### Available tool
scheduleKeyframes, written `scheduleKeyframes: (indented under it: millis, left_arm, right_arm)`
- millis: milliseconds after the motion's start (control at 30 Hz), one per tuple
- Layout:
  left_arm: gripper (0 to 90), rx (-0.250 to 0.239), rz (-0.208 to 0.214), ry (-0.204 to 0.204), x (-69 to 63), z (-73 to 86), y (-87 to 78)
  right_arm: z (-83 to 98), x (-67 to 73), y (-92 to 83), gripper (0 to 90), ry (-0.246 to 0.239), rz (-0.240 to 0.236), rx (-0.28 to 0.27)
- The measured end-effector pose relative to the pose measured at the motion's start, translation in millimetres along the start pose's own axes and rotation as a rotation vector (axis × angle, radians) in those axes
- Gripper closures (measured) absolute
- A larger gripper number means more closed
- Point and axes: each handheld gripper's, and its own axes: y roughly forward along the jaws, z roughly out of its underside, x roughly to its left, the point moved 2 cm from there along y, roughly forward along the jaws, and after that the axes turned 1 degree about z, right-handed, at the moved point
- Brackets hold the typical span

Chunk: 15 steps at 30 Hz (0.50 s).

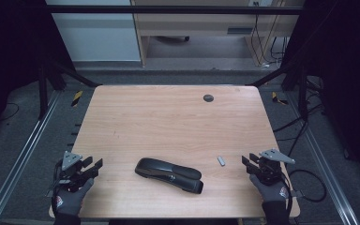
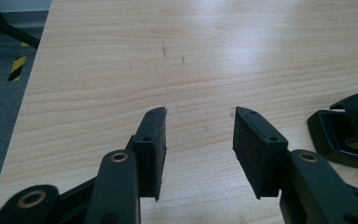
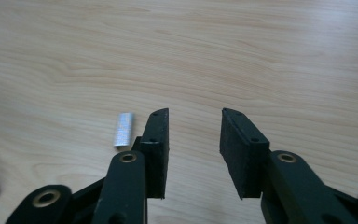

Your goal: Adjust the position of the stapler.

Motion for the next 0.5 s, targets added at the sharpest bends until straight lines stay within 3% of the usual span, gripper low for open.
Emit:
scheduleKeyframes:
  millis: [367,500]
  left_arm:
    - [56.5,-0.006,0.032,0.028,-11.6,1.1,0.7]
    - [56.9,-0.007,0.039,0.046,-16.0,0.9,1.4]
  right_arm:
    - [1.5,50.7,-10.0,78.0,-0.086,-0.14,0.013]
    - [5.6,66.7,-11.4,83.7,-0.101,-0.193,0.041]
